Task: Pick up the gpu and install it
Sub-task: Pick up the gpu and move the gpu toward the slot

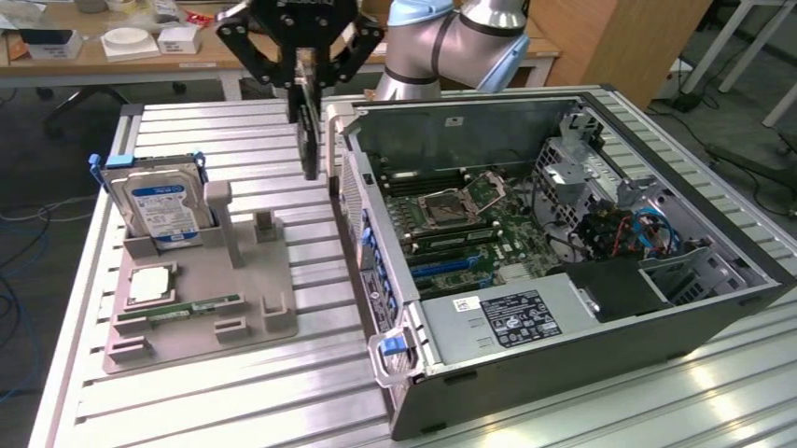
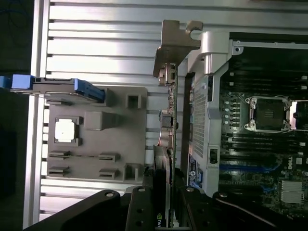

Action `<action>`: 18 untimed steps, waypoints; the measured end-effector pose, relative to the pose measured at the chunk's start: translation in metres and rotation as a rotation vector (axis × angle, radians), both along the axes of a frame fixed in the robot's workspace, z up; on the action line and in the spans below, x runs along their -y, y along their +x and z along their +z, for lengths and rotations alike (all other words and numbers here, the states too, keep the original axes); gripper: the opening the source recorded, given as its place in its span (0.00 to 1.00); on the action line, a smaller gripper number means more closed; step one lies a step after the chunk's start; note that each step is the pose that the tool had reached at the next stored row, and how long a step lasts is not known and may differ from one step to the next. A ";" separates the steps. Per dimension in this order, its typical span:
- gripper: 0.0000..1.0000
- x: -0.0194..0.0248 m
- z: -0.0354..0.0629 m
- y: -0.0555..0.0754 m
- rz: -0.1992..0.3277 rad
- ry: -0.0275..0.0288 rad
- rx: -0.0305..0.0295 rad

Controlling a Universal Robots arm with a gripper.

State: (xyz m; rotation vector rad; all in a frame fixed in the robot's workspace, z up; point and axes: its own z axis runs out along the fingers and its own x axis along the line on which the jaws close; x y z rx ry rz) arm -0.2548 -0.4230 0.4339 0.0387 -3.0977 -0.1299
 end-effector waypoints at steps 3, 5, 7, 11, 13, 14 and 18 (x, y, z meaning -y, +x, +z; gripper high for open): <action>0.27 0.0000 -0.0019 0.010 0.000 -0.0125 0.0007; 0.27 0.0000 -0.0035 0.014 -0.001 -0.0207 0.0016; 0.27 0.0000 -0.0059 0.018 -0.002 -0.0223 0.0020; 0.27 0.0000 -0.0104 0.028 -0.003 -0.0223 0.0037; 0.27 0.0000 -0.0122 0.037 -0.003 -0.0223 0.0068; 0.27 0.0000 -0.0130 0.041 -0.003 -0.0224 0.0087; 0.27 0.0000 -0.0160 0.059 -0.003 -0.0224 0.0202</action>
